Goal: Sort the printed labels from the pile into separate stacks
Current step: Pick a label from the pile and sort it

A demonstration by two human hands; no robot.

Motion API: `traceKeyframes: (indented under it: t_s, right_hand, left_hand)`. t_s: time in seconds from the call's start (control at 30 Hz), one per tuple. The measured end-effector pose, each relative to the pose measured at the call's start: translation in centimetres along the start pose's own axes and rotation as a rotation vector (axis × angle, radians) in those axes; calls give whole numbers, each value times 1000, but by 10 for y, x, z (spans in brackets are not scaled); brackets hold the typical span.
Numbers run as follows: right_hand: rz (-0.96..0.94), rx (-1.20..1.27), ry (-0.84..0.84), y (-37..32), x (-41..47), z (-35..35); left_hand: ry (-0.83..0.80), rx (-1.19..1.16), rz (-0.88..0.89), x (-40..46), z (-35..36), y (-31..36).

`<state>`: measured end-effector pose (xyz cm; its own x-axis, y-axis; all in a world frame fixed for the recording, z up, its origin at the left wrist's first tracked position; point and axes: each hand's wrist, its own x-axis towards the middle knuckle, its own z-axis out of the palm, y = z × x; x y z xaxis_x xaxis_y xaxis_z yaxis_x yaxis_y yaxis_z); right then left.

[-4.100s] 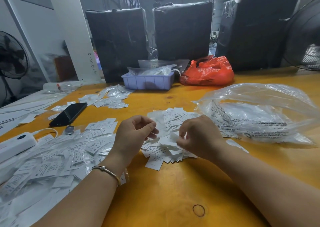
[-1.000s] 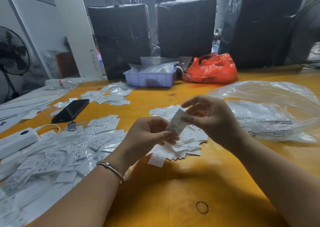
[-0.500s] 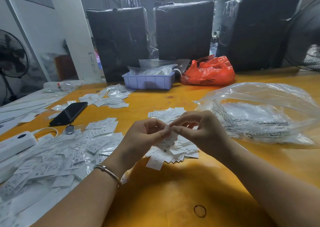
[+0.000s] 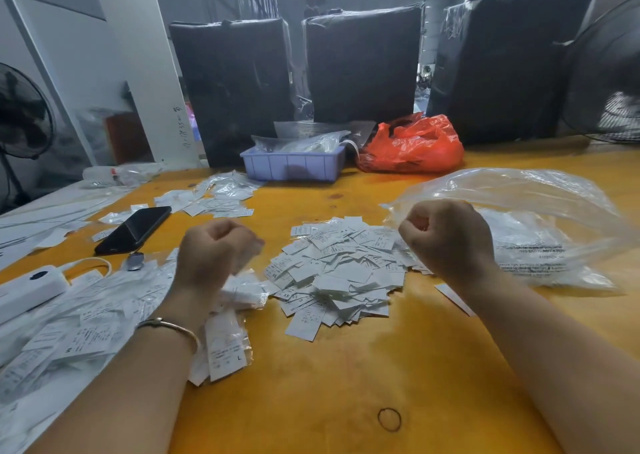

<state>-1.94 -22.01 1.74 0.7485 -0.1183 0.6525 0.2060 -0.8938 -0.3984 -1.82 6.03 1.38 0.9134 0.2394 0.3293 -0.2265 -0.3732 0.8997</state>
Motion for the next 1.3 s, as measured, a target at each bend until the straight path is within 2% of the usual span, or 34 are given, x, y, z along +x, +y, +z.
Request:
traceKeyframes:
  t_s: [0.07, 0.2, 0.43, 0.6, 0.73, 0.83, 0.93, 1.1, 1.3]
  right_hand:
    - [97, -166, -109, 10, 4, 3]
    - [228, -365, -317, 25, 9, 4]
    - [298, -409, -310, 34, 12, 6]
    - [312, -410, -362, 38, 13, 8]
    - [307, -356, -258, 43, 13, 7]
    - [320, -406, -310, 50, 13, 7]
    - [347, -457, -369, 54, 12, 11]
    - [341, -415, -218, 56, 16, 11]
    - [331, -325, -95, 54, 14, 6]
  left_hand:
    - [142, 185, -78, 6, -5, -8]
    - [152, 671, -156, 10, -13, -17]
    - [72, 918, -184, 8, -11, -17]
    - [52, 941, -172, 8, -10, -17]
    - [81, 943, -106, 7, -6, -16]
    - [85, 841, -15, 4, 2, -14]
    - [2, 679, 77, 0, 12, -13]
    - [-127, 490, 98, -5, 24, -11]
    - [-155, 413, 93, -6, 27, -12]
